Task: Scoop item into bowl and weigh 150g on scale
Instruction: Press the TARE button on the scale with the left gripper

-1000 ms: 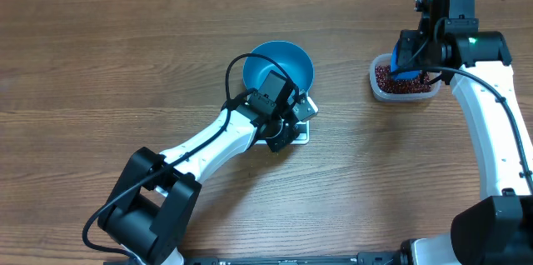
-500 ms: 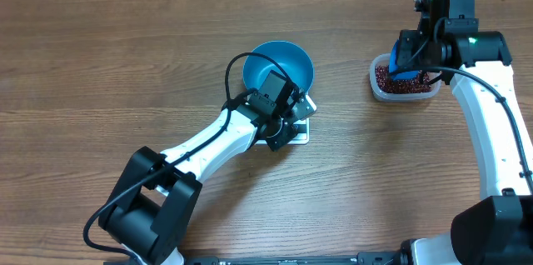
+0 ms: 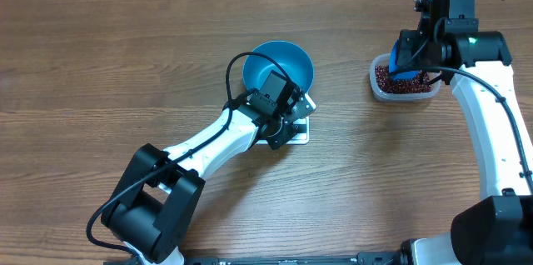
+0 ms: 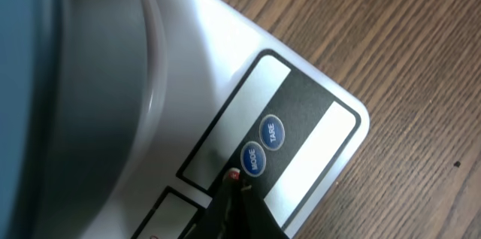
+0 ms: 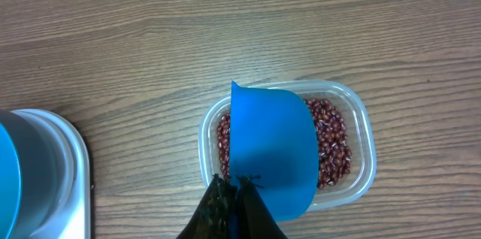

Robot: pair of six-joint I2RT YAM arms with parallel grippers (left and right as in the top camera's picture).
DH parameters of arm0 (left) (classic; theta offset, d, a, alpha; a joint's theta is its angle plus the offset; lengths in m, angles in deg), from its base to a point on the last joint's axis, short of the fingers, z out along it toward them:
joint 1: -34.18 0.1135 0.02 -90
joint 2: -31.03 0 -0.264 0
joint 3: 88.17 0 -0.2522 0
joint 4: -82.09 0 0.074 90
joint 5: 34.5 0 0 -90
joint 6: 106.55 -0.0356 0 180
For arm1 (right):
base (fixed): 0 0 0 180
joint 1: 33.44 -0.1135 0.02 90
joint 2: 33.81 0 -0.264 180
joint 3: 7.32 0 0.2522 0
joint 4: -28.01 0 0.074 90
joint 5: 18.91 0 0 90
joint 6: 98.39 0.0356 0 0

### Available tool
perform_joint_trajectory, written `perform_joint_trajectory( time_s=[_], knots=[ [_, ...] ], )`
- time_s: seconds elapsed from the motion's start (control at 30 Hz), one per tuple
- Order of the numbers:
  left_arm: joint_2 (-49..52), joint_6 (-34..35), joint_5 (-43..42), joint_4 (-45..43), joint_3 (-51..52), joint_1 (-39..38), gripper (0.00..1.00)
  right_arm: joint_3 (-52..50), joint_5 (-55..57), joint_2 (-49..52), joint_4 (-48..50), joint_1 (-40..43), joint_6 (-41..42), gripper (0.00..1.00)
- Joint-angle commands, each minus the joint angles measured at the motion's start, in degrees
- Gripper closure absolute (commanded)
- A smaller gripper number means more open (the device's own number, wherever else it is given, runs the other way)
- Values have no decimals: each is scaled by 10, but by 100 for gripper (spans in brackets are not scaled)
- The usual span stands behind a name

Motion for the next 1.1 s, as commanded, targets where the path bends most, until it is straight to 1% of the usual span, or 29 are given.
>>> perform_joint_trajectory(
  time_s=[0.0, 1.07],
  knots=[
    [7, 6, 4, -4, 4, 0, 96, 21, -3, -4, 4, 1, 2, 96],
    [28, 10, 9, -14, 6, 0, 96, 21, -3, -4, -2, 1, 2, 96]
  ],
)
